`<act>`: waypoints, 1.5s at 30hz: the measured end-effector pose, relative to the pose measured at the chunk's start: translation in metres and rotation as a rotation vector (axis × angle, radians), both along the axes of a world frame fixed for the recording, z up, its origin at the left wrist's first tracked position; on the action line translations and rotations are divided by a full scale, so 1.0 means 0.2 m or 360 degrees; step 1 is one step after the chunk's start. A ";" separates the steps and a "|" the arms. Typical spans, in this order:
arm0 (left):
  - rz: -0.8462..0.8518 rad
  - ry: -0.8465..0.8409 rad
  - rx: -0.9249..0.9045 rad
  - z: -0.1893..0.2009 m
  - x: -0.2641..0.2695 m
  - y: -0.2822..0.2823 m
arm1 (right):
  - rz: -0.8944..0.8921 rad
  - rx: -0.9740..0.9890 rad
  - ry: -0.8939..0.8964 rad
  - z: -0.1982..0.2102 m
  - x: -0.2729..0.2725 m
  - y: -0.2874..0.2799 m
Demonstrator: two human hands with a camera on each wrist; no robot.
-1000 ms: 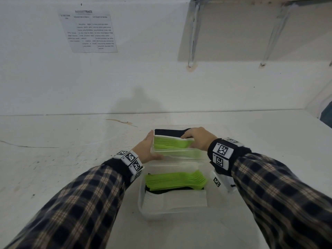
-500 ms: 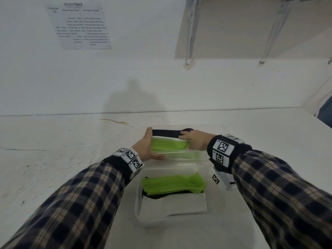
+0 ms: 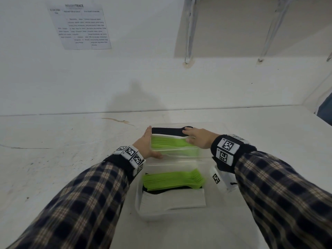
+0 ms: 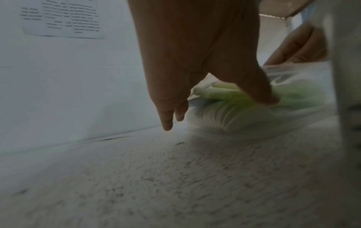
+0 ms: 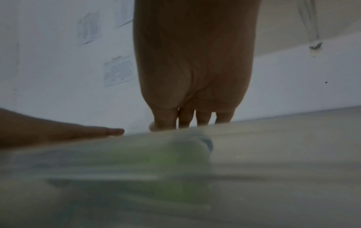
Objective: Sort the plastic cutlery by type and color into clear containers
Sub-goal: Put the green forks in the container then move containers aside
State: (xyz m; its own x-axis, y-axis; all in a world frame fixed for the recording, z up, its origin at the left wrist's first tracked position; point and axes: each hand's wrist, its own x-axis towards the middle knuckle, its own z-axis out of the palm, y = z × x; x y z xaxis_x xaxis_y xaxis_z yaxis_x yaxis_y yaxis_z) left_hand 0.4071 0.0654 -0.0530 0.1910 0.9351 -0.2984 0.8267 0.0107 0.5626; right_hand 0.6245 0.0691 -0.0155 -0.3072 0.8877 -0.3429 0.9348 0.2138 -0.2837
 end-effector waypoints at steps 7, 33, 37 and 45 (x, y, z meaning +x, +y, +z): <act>0.0100 -0.0098 -0.0154 -0.04 -0.07 -0.11 | -0.0169 0.0193 0.0028 0.06 0.14 -0.10; 0.0557 -0.0524 -0.0081 -0.16 -0.04 -0.60 | -0.0578 0.0136 -0.0286 0.01 0.35 -0.66; 0.0597 -0.0548 -0.0021 -0.17 -0.04 -0.65 | -0.0801 0.0219 0.0026 -0.04 0.38 -0.74; 0.0683 -0.0694 0.0168 -0.19 -0.02 -0.71 | -0.1081 0.0027 0.0328 -0.17 0.41 -0.81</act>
State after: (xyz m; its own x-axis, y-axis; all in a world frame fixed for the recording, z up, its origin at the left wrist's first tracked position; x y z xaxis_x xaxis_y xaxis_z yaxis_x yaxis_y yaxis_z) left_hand 0.4040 -0.0767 -0.0900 -0.1253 0.9757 -0.1795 0.4548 0.2173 0.8637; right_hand 0.7065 -0.0930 -0.0485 0.2590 0.9107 -0.3219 0.7907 -0.3913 -0.4709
